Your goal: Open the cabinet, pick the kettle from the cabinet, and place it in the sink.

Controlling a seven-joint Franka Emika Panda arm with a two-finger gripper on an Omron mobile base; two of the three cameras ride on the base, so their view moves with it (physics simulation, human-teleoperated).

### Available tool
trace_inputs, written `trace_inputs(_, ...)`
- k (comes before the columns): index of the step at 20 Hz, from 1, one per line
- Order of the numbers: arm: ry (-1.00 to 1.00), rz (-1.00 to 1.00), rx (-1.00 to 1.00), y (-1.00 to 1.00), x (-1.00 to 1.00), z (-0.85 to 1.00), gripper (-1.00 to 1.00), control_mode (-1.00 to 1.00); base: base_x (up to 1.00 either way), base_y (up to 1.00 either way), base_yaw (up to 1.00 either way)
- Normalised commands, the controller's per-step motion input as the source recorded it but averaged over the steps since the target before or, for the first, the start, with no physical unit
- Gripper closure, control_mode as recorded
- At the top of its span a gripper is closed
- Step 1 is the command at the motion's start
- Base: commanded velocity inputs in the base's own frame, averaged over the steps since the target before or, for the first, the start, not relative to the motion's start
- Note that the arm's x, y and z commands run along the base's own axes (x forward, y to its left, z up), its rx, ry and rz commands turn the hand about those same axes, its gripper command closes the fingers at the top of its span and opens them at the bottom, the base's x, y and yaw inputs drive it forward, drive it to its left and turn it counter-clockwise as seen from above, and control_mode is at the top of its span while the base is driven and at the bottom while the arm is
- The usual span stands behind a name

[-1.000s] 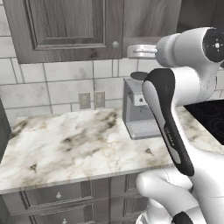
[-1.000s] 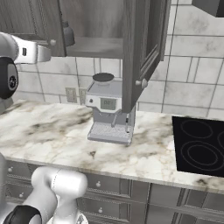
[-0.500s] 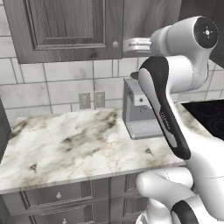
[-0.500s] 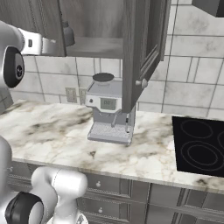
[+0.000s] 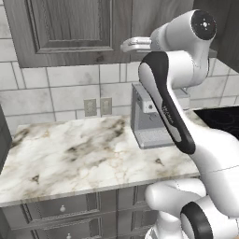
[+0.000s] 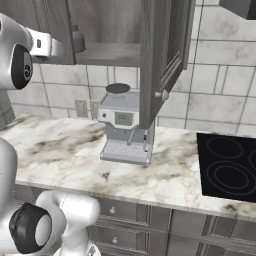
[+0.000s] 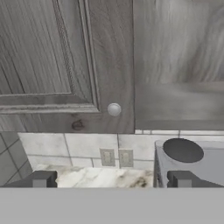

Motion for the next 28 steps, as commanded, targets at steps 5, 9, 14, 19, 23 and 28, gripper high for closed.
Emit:
trace_inputs(5, 0.0, 0.0, -0.02, 0.17, 0.16, -0.01, -1.0, -1.0, 0.0, 0.0, 0.0)
trace_inputs(9, 0.0, 0.0, 0.0, 0.03, 0.14, -0.04, -1.0, -1.0, 0.0, 0.0, 0.0)
trace_inputs(14, 0.0, 0.0, 0.0, -0.01, 0.21, -0.05, -1.0, -1.0, 0.0, 0.0, 0.0)
trace_inputs(19, 0.0, 0.0, 0.0, 0.0, 0.25, -0.1, -1.0, -1.0, 0.0, 0.0, 0.0)
trace_inputs(23, 0.0, 0.0, 0.0, 0.0, 0.24, -0.08, -1.0, -1.0, 0.0, 0.0, 0.0)
trace_inputs(28, 0.01, 0.0, 0.0, -0.02, 0.21, -0.02, -1.0, -1.0, 0.0, 0.0, 0.0)
